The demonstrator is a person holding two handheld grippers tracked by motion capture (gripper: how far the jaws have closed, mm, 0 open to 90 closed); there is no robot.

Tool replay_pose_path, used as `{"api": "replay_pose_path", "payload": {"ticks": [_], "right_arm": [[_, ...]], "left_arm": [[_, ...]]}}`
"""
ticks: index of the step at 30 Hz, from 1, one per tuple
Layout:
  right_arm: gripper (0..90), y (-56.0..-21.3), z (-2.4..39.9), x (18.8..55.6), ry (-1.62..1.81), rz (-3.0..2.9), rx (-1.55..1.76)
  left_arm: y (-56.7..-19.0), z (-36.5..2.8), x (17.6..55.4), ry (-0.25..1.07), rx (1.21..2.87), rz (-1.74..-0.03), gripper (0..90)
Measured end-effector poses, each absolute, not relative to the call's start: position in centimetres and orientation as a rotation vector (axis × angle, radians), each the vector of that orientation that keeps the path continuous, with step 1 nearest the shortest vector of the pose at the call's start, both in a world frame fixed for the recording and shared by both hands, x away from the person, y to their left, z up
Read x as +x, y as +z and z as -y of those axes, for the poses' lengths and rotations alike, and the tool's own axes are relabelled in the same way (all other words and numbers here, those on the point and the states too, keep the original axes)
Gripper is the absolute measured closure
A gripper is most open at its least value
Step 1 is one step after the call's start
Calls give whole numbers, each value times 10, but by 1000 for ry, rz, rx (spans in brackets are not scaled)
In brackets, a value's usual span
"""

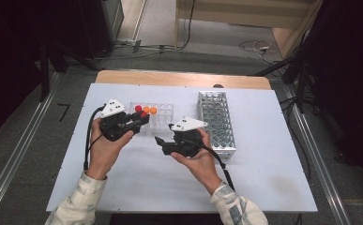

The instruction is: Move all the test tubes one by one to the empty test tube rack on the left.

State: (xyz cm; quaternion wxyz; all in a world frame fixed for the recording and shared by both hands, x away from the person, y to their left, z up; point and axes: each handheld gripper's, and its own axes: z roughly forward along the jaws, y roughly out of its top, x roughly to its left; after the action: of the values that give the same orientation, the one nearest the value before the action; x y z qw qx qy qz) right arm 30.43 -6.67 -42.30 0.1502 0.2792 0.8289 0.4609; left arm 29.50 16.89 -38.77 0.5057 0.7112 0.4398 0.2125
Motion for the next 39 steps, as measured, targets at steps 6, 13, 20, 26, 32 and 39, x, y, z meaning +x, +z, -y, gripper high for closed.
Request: {"api": "replay_pose_path", "payload": {"ticks": [6, 13, 20, 26, 32, 39], "right_arm": [[323, -419, 87, 297, 1317, -2365, 814], [322, -420, 100, 294, 1324, -2350, 832], [321, -421, 109, 293, 1328, -2342, 858], [322, -420, 114, 293, 1334, -2333, 865], [322, -420, 118, 294, 1335, -2322, 877], [322, -420, 120, 294, 1333, -2320, 881]], "left_arm": [[-374, -184, 299, 566, 1684, -1087, 709], [-364, -193, 310, 615, 1679, -1121, 709], [-360, -201, 323, 658, 1662, -1159, 709], [-367, -201, 331, 705, 1670, -1187, 709], [-377, -200, 335, 703, 1672, -1196, 708], [-397, -196, 337, 692, 1690, -1219, 707]]}}
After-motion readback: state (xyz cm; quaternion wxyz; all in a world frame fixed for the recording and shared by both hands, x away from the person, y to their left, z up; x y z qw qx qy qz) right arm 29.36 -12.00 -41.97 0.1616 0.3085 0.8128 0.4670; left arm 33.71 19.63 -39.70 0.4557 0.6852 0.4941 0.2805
